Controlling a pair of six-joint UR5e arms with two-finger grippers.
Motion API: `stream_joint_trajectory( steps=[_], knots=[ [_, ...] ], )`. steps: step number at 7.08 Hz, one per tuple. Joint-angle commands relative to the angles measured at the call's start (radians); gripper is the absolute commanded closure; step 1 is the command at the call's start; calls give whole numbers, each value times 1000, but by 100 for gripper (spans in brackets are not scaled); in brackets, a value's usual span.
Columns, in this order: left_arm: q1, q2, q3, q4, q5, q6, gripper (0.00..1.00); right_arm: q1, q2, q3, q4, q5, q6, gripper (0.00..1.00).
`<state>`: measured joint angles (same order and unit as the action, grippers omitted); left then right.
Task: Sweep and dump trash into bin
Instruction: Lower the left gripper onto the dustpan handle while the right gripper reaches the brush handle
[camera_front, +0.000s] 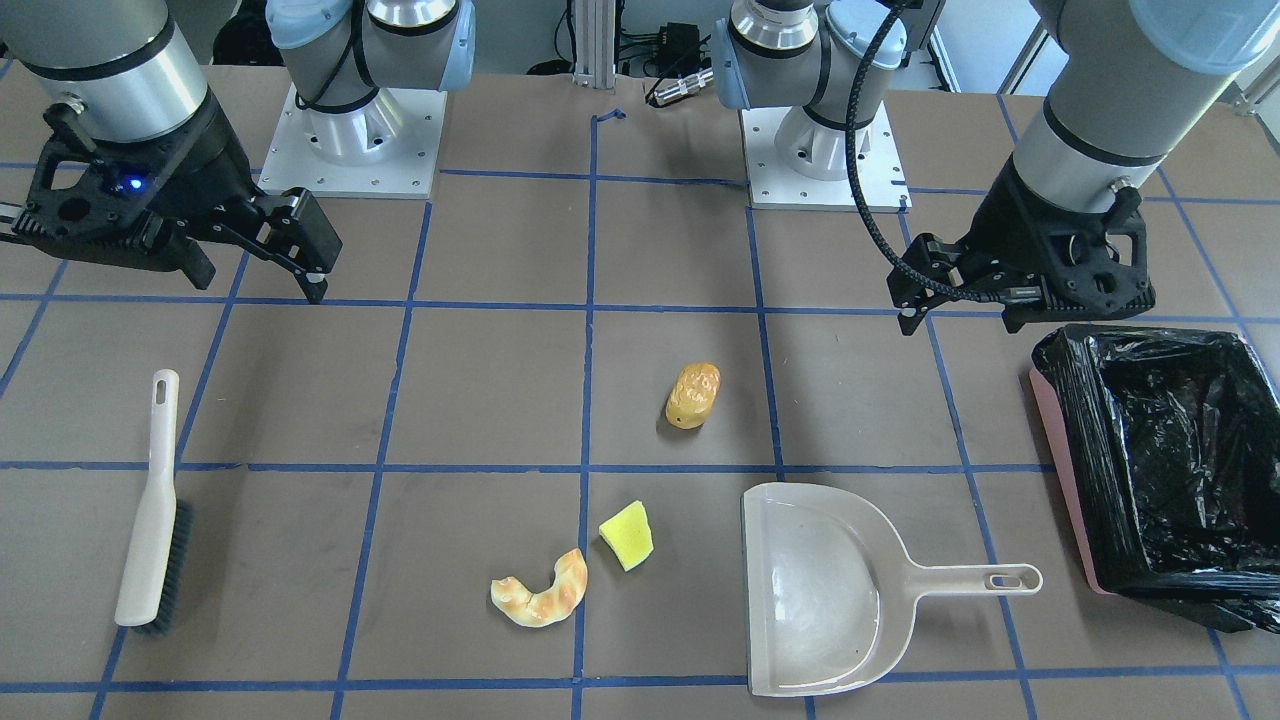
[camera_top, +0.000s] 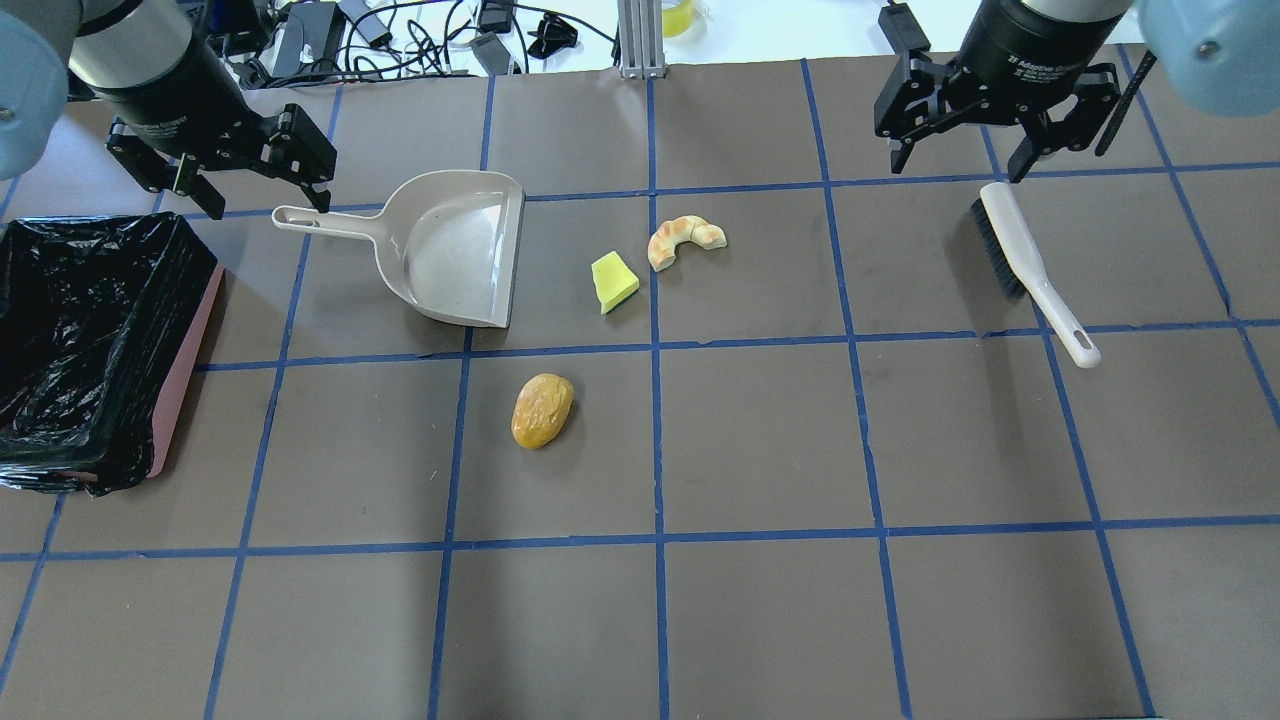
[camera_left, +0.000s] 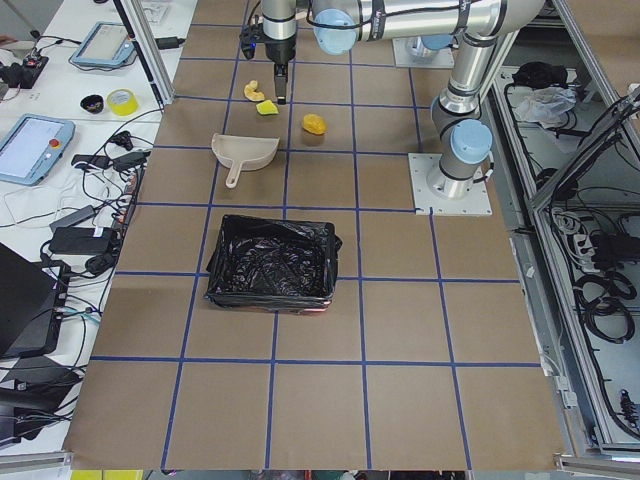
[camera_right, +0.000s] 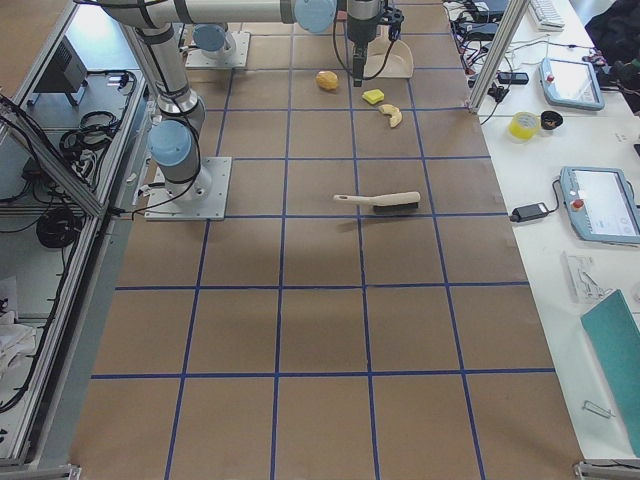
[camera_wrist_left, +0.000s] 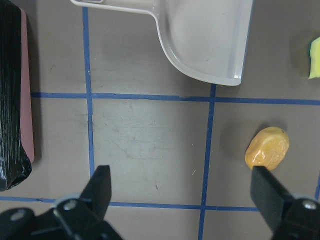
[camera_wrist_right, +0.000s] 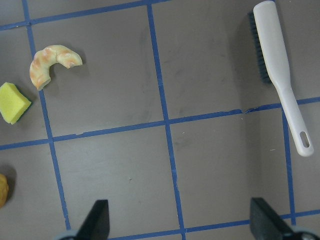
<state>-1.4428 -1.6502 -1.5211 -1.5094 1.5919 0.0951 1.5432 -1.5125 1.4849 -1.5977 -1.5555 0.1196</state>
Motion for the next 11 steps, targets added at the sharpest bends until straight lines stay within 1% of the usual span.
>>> stream_joint_trajectory(
  steps=[1, 4, 5, 6, 7, 8, 9, 10, 11],
  knots=[
    [4, 1, -1, -3, -1, -2, 0, 0, 0, 0, 1, 0, -1, 0],
    [7, 1, 4, -8, -9, -21, 0, 0, 6, 3, 2, -2, -3, 0],
    [7, 0, 5, 33, 0, -157, 0, -2, 6, 5, 4, -2, -5, 0],
    [7, -5, 1, 49, -1, -275, 0, -15, 9, 6, 4, -5, -9, 0],
    [5, 4, 1, 51, 2, -340, 0, -29, 12, 5, -10, -11, -52, 0],
    [8, -9, -1, 51, 25, -453, 0, -56, 17, 6, -8, -18, -98, 0],
    [8, -26, -4, 51, 61, -538, 0, -99, 40, 18, 1, -20, -154, 0],
    [10, -36, -4, 82, 60, -654, 0, -157, 76, 49, -8, -21, -267, 0],
    [10, -54, -11, 140, 69, -758, 0, -222, 90, 83, -13, -12, -379, 0]
  ],
)
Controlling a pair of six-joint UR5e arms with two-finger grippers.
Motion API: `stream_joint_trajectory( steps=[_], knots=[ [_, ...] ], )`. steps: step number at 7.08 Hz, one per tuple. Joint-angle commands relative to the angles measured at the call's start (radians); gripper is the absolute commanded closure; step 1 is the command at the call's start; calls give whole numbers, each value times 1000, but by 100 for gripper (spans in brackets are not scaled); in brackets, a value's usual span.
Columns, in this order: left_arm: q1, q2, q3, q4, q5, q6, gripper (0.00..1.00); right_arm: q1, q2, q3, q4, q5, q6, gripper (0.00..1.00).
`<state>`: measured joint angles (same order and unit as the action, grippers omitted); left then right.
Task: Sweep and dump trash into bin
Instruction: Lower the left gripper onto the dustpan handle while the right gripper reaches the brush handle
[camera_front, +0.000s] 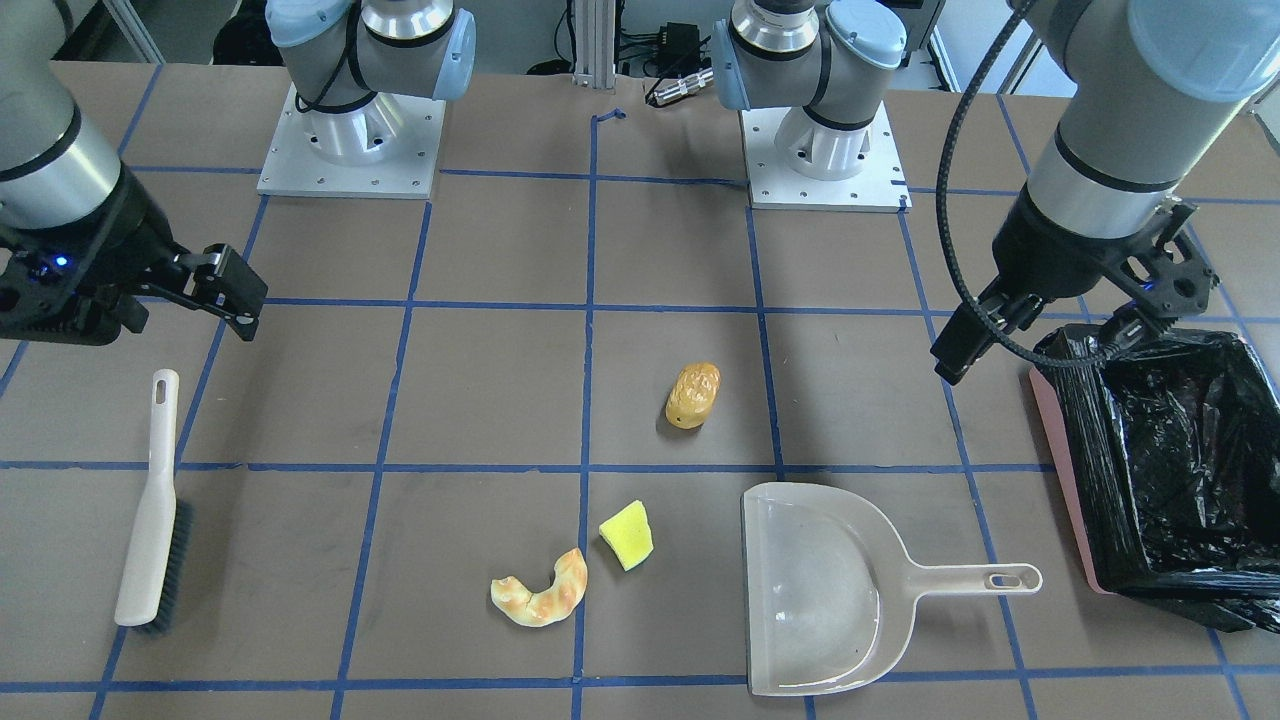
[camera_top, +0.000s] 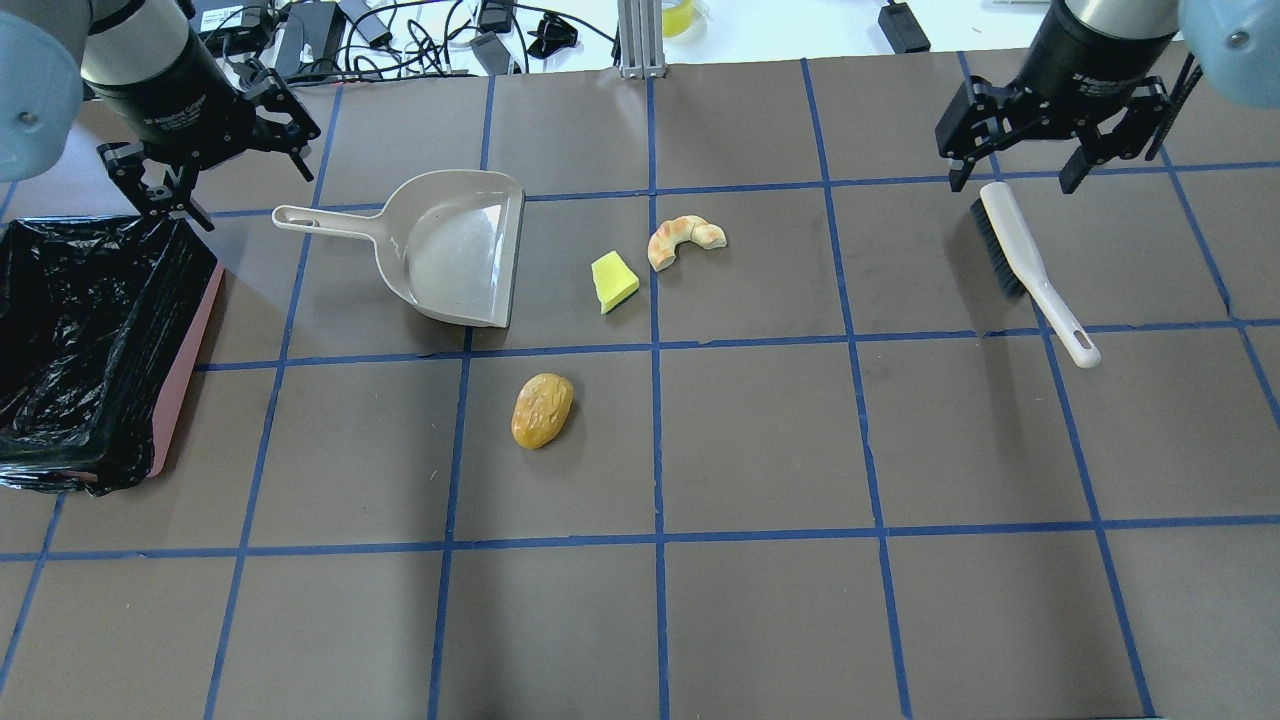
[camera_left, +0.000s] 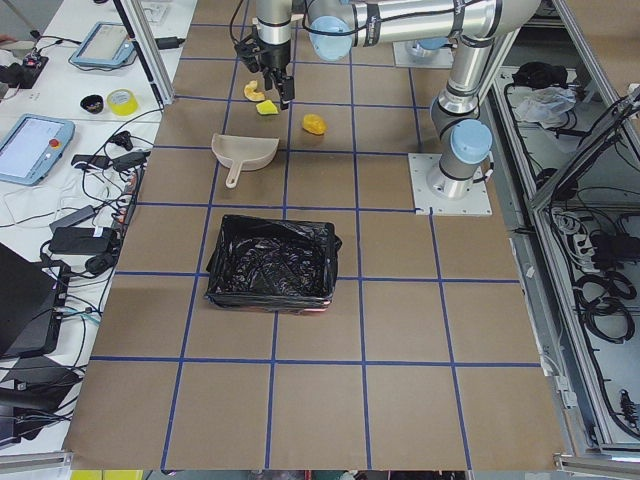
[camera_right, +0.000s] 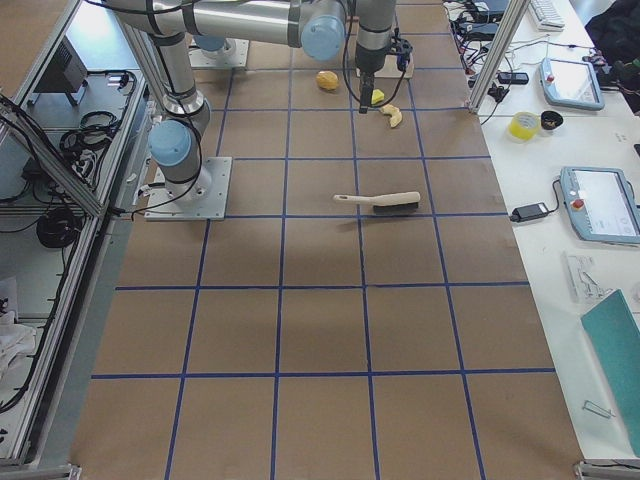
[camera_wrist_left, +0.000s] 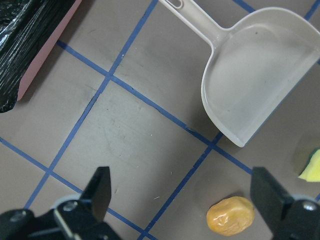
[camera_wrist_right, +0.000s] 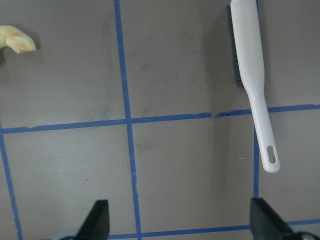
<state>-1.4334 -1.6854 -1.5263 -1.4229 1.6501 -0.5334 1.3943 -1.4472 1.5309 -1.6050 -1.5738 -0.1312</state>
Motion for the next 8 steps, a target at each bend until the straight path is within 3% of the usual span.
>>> stream_joint_trajectory(
  steps=[1, 2, 3, 4, 6, 8],
  knots=[
    [1, -40, -32, 146, 67, -234, 0, -107, 53, 90, -21, -24, -184, 0],
    [1, -62, -38, 210, 77, -366, 0, -126, 59, 153, -141, -102, -285, 0],
    [1, -100, -31, 243, 101, -417, 0, -141, 60, 214, -241, -104, -385, 0],
    [1, -167, -12, 328, 106, -492, 0, -147, 62, 247, -265, -104, -472, 0],
    [1, -293, 43, 334, 105, -661, 0, -176, 94, 302, -376, -109, -533, 0],
    [1, -408, 90, 349, 109, -715, 0, -196, 137, 308, -388, -114, -532, 0]
  ],
)
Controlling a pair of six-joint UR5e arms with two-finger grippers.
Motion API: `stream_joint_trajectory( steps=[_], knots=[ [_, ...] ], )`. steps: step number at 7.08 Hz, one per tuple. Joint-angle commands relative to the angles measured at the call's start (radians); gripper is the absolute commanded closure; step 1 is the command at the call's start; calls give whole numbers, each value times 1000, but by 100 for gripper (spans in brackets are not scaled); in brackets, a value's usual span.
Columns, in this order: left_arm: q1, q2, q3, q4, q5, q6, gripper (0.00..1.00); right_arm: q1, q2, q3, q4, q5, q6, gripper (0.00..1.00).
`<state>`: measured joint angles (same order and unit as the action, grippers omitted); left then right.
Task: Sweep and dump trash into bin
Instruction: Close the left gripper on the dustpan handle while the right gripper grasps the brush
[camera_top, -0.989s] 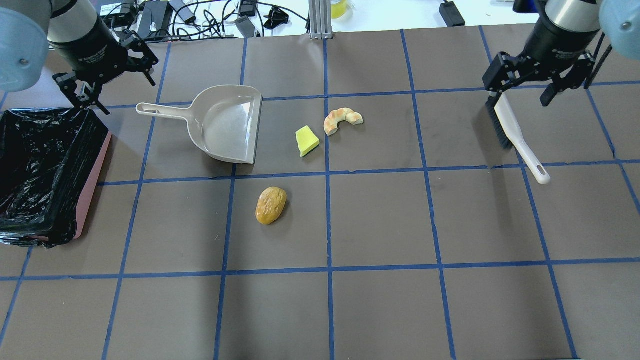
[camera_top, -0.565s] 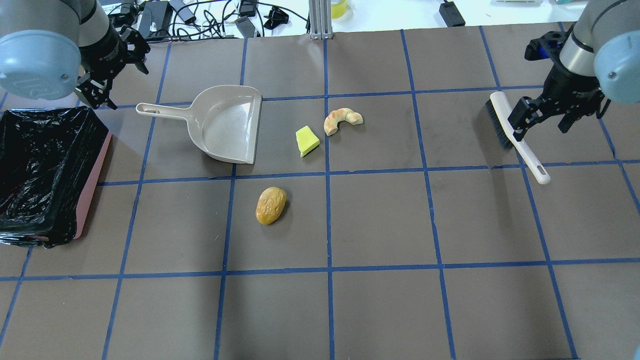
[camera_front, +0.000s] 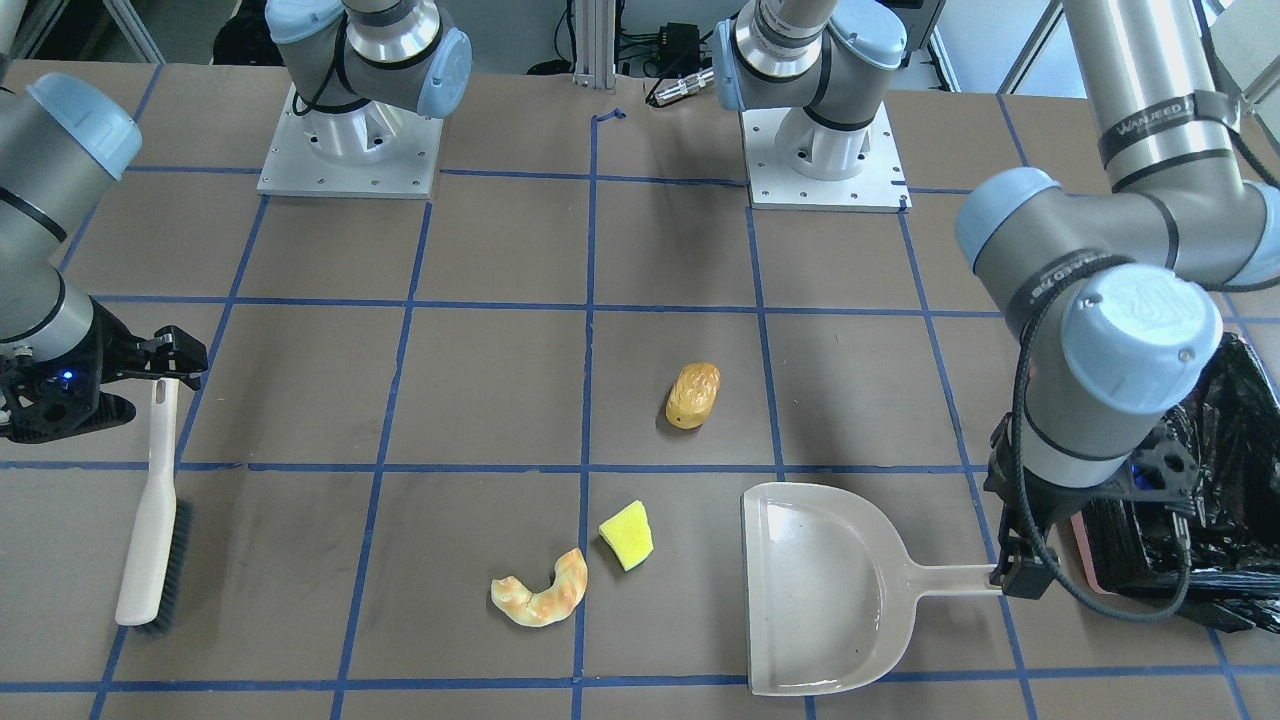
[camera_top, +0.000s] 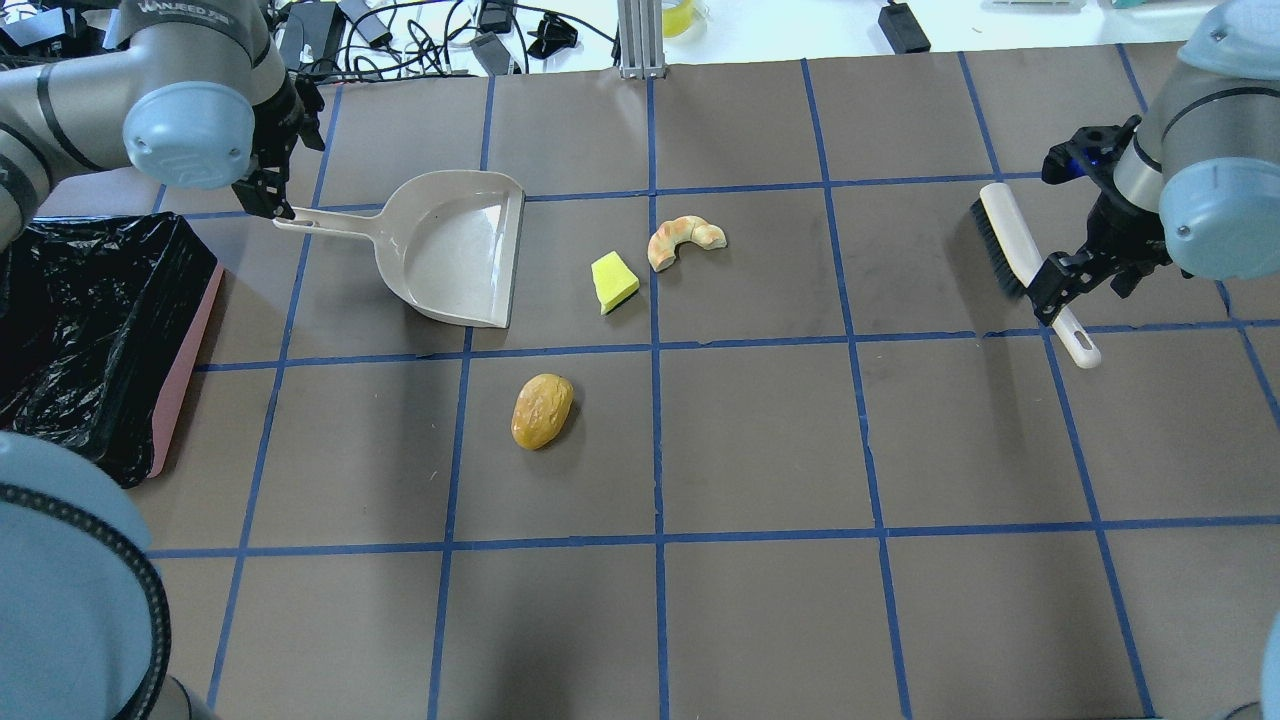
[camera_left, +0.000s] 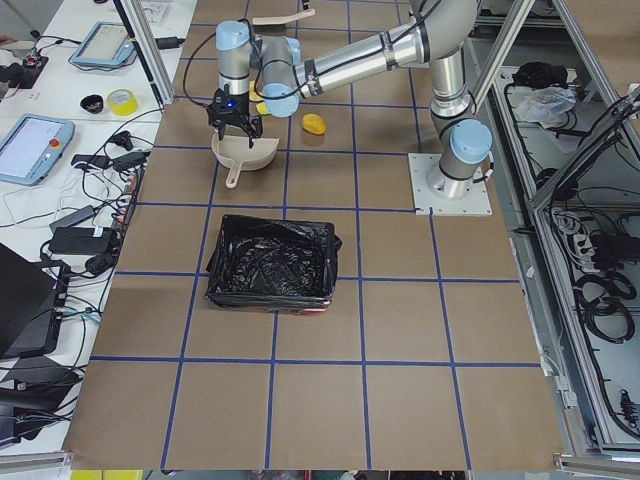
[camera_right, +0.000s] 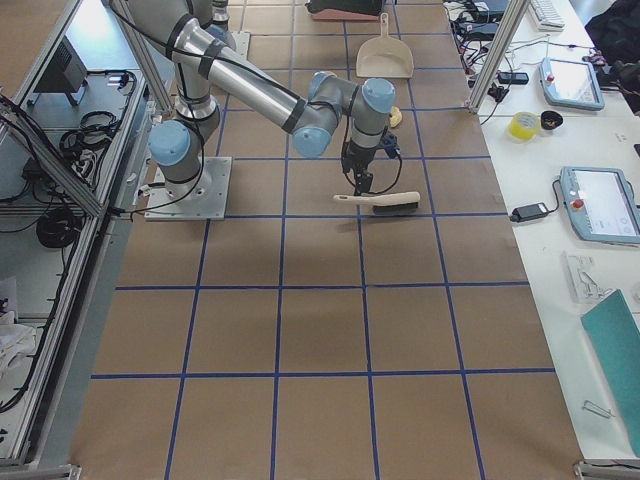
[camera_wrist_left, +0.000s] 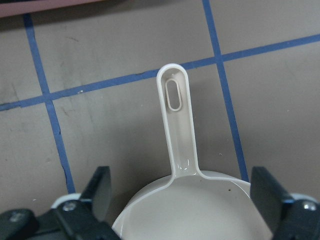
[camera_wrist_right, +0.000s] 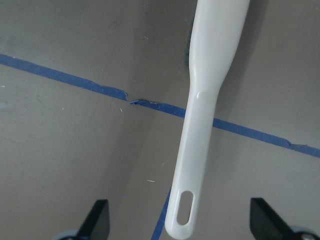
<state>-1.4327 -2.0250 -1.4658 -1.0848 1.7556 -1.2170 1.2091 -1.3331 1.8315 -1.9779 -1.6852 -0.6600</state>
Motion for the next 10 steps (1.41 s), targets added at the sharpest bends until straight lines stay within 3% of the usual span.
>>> stream_joint_trajectory(
  steps=[1, 2, 3, 7, 8, 9, 10],
  knots=[
    [0, -110, 47, 52, 7, -32, 2, -13, 26, 12, -15, -4, 2, 4],
    [0, -138, 50, 72, 8, -35, 2, -13, 26, 15, -10, -7, 5, 7],
    [0, -143, 47, 98, 21, -30, 1, -11, 35, 17, -10, -34, 8, 21],
    [0, -165, 16, 118, 41, -41, 0, -13, 74, 28, -13, -65, 68, 21],
    [0, -169, 15, 126, 39, -41, 0, -13, 77, 28, -15, -65, 66, 28],
    [0, -169, 15, 128, 39, -41, 19, -13, 77, 26, -13, -65, 69, 40],
    [0, -167, 9, 141, 30, -41, 74, -13, 75, 26, -9, -65, 74, 45]
  ],
)
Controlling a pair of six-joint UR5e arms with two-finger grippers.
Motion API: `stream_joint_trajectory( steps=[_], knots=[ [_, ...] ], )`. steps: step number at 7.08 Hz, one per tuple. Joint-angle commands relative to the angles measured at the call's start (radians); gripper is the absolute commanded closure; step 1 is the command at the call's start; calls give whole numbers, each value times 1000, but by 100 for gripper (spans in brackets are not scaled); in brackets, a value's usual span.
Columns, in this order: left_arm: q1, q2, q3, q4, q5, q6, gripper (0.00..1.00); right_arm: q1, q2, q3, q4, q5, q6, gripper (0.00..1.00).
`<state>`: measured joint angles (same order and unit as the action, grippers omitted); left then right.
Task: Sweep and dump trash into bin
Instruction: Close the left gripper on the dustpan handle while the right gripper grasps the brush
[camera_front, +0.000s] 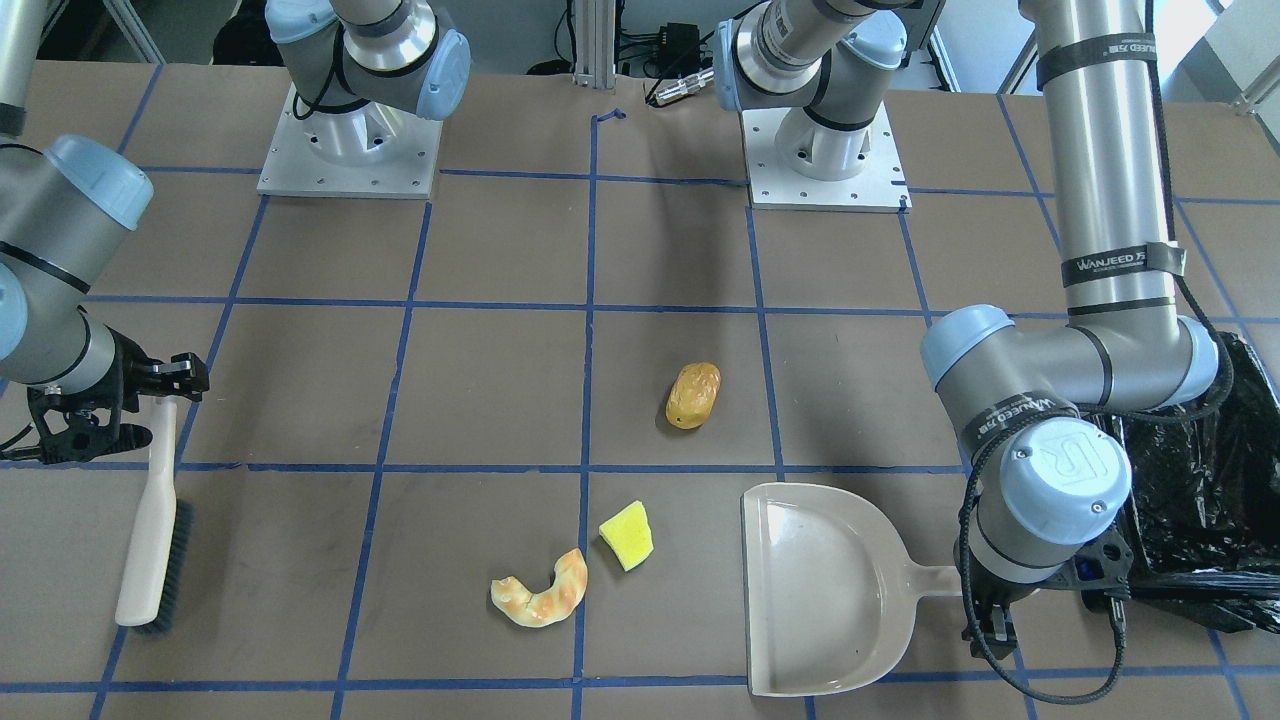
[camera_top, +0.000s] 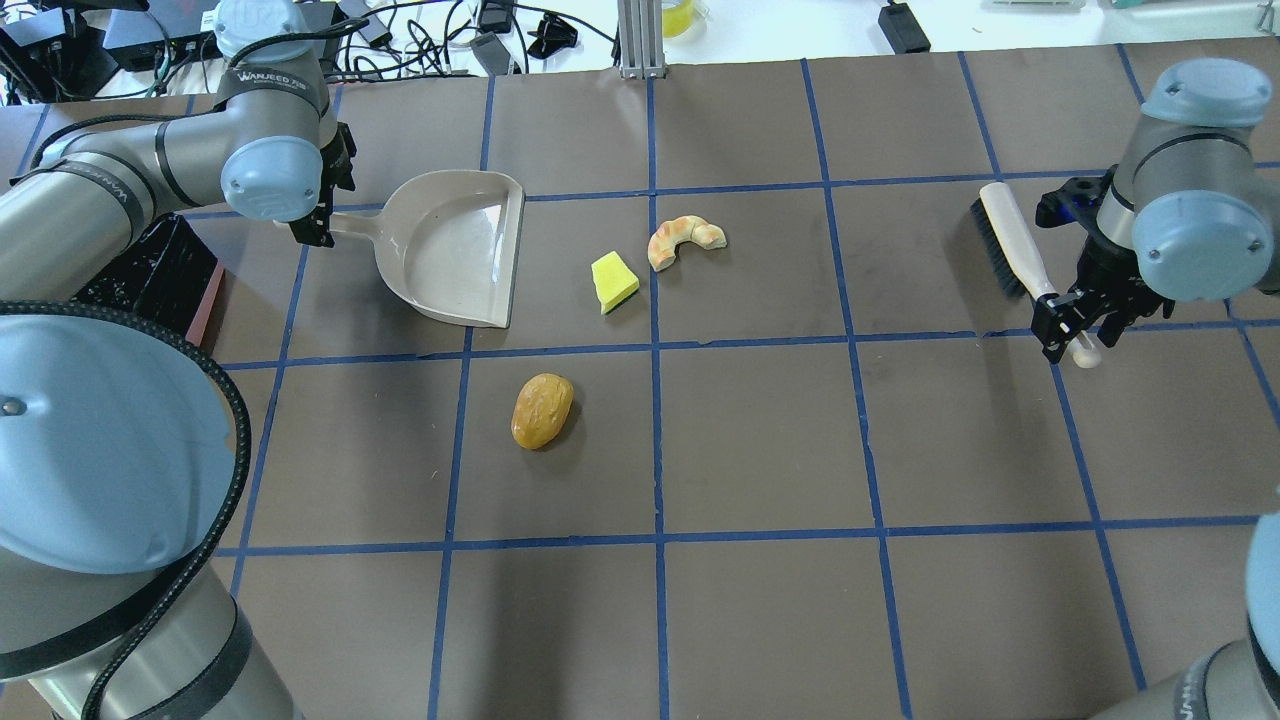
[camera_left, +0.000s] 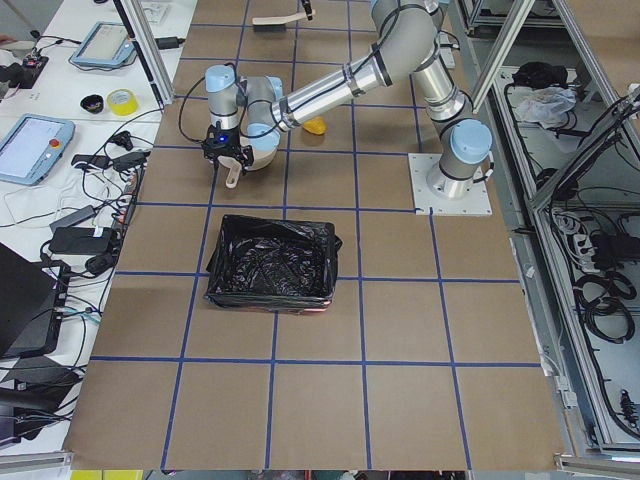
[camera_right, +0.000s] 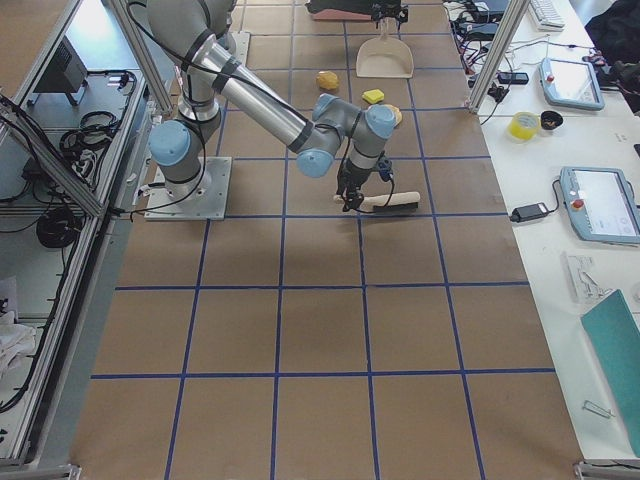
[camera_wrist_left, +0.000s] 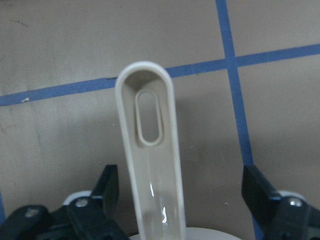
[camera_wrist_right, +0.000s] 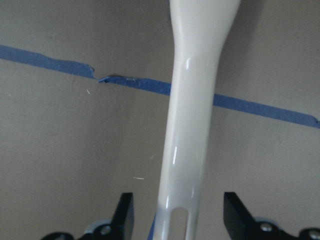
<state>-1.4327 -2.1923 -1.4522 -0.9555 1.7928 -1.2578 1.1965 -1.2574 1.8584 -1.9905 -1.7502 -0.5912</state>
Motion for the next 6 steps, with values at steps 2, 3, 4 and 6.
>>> stream_joint_trajectory(
  steps=[2, 3, 4, 6],
  knots=[
    [0, 6, -22, 17, -10, -8, 100, 0, 0, -1, 10, 4, 10, 76],
    [0, 11, -22, 18, -10, -49, 100, 0, 0, -1, 10, 5, 16, 80],
    [0, 25, -20, 20, -10, -66, 100, 0, -2, -1, 12, 5, 20, 84],
    [-18, 51, -20, 126, 17, -69, 100, 0, -10, -7, 18, 1, 33, 92]
  ],
)
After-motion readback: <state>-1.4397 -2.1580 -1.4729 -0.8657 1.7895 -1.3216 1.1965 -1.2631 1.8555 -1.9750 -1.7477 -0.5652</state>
